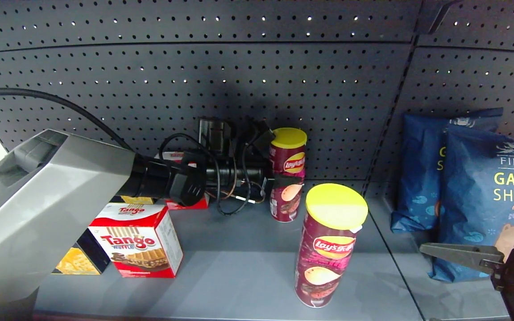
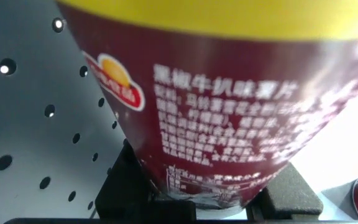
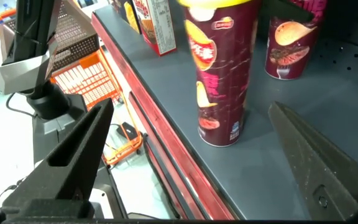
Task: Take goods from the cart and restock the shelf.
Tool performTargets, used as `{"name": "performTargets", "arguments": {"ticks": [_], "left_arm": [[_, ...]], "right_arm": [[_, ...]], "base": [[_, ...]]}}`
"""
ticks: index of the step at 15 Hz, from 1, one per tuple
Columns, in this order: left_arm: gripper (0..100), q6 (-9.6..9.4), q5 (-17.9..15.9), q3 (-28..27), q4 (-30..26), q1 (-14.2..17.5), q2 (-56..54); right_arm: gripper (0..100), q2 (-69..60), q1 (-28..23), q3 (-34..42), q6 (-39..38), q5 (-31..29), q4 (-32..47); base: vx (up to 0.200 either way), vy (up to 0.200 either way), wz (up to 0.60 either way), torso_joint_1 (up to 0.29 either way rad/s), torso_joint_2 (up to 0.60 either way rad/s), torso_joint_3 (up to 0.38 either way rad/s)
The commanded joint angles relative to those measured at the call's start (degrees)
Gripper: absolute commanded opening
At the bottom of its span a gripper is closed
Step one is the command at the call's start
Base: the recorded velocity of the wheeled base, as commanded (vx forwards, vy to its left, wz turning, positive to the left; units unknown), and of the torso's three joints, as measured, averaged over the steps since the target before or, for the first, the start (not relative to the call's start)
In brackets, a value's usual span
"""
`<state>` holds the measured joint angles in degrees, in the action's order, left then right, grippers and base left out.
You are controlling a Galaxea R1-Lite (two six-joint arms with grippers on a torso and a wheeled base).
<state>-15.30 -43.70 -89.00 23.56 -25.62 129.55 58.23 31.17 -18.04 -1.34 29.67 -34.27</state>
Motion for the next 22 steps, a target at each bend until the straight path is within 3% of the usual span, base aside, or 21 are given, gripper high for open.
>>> {"name": "performTargets", "arguments": {"ticks": [1, 8, 9, 16, 22], "left_arm": [[0, 0.01, 0.0, 0.1, -0.1, 0.0, 0.0], [0, -0.08, 0.3, 2.9, 0.4, -0.1, -1.8], [100, -0.08, 0.5, 2.9, 0.5, -0.2, -1.8], [100, -0.08, 1.0, 3.5, 0.3, -0.2, -3.7], [100, -0.17, 1.1, 12.4, 0.8, 0.1, -12.8]], "right_arm": [[100, 0.0, 0.0, 0.5, 0.0, 0.0, 0.0], [100, 0.2, 0.0, 0.6, 0.0, 0.1, 0.0], [100, 0.2, 0.0, 0.7, 0.0, 0.0, 0.0], [100, 0.4, 0.0, 0.7, -0.7, 0.1, 0.0], [100, 2.4, 0.1, 0.6, -0.7, 0.1, 0.1]], "base": [[0.000, 0.000, 0.00, 0.000, 0.00, 0.000], [0.000, 0.000, 0.00, 0.000, 0.00, 0.000], [0.000, 0.000, 0.00, 0.000, 0.00, 0.000], [0.000, 0.000, 0.00, 0.000, 0.00, 0.000], [0.000, 0.000, 0.00, 0.000, 0.00, 0.000]]}}
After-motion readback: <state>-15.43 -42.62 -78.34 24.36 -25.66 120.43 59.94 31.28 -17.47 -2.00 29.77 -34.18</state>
